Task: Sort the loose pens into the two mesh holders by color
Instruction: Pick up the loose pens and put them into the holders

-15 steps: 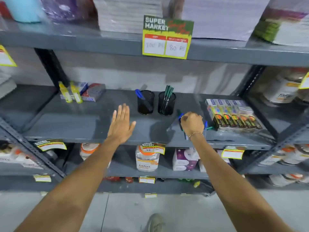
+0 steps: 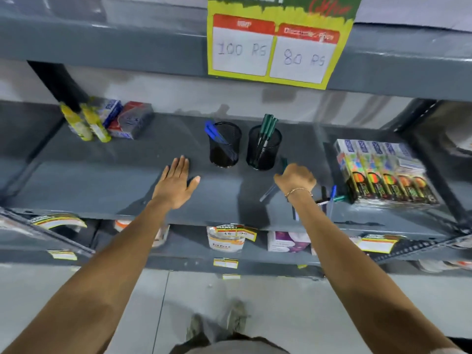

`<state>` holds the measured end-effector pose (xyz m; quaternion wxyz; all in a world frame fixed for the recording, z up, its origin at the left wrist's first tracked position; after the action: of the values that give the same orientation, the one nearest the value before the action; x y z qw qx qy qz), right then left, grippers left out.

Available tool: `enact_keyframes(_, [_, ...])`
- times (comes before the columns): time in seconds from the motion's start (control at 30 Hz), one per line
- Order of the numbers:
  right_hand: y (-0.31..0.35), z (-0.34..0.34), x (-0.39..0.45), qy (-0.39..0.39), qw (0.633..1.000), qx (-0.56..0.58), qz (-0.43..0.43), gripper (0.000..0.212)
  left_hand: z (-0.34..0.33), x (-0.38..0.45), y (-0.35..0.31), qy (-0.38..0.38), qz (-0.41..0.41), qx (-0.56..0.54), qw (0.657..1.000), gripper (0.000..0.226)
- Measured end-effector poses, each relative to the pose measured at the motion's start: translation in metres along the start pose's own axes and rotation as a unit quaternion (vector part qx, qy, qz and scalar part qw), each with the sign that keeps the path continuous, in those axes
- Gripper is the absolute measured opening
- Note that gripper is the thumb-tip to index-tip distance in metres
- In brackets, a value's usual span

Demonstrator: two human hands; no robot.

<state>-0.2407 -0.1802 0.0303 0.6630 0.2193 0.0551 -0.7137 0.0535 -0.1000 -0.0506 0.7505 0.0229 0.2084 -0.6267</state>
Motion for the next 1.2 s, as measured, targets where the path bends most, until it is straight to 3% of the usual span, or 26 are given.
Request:
enact_keyframes(0.23, [0.004,0.001,0.002,0.0,0.997,0.067,-0.04,0.016,-0.004,-0.001,0.002,-0.045,-0.002,0.011,0.999,0.071])
enact_keyframes(0.33, [-0.003,0.018,-0.003,-0.068,0.981,0.174,-0.051,0.024,-0.005,0.0,0.001,-0.052,0.0,0.013,0.999,0.071])
enact_keyframes(0.4, [-0.007,0.035,-0.012,-0.167,0.949,0.265,-0.033,0.031,-0.005,0.0,0.001,-0.052,0.001,0.009,0.999,0.071])
enact_keyframes(0.47, [-0.002,0.05,-0.022,-0.259,0.892,0.368,0.033,0.034,-0.005,-0.001,0.002,-0.054,0.001,0.01,0.998,0.071])
enact_keyframes(0.53, [0.014,0.057,-0.029,-0.302,0.824,0.467,0.11,0.028,-0.006,0.0,0.002,-0.051,0.0,0.006,0.999,0.072])
enact_keyframes(0.6, [0.042,0.058,-0.032,-0.308,0.789,0.496,0.19,0.02,-0.005,-0.001,0.002,-0.052,0.001,0.002,0.999,0.071])
enact_keyframes(0.7, [0.084,0.049,-0.03,-0.31,0.792,0.45,0.274,0.018,-0.003,-0.001,0.002,-0.048,-0.001,0.002,0.999,0.072])
enact_keyframes(0.8, [0.107,0.039,-0.023,-0.321,0.802,0.41,0.293,0.017,-0.002,-0.002,0.001,-0.05,-0.002,0.007,0.999,0.072])
enact_keyframes(1.0, [0.115,0.011,-0.002,-0.26,0.874,0.311,0.269,0.023,-0.003,-0.001,0.003,-0.051,-0.005,0.004,0.999,0.071])
enact_keyframes(1.2, [0.063,0.02,-0.002,-0.272,0.874,0.36,0.181,0.017,-0.003,-0.001,0.005,-0.057,-0.01,-0.007,0.998,0.073])
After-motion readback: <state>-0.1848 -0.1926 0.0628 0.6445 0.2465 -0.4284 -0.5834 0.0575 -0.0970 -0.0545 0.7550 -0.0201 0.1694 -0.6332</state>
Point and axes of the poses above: each hand's wrist, its own x-axis towards the middle knuckle, its own z-axis out of the back of the hand, y = z × x, the point moved 4 cm from there along x, towards the middle knuckle, and after that the axes turned 14 degrees about y, right-handed, at the moved point
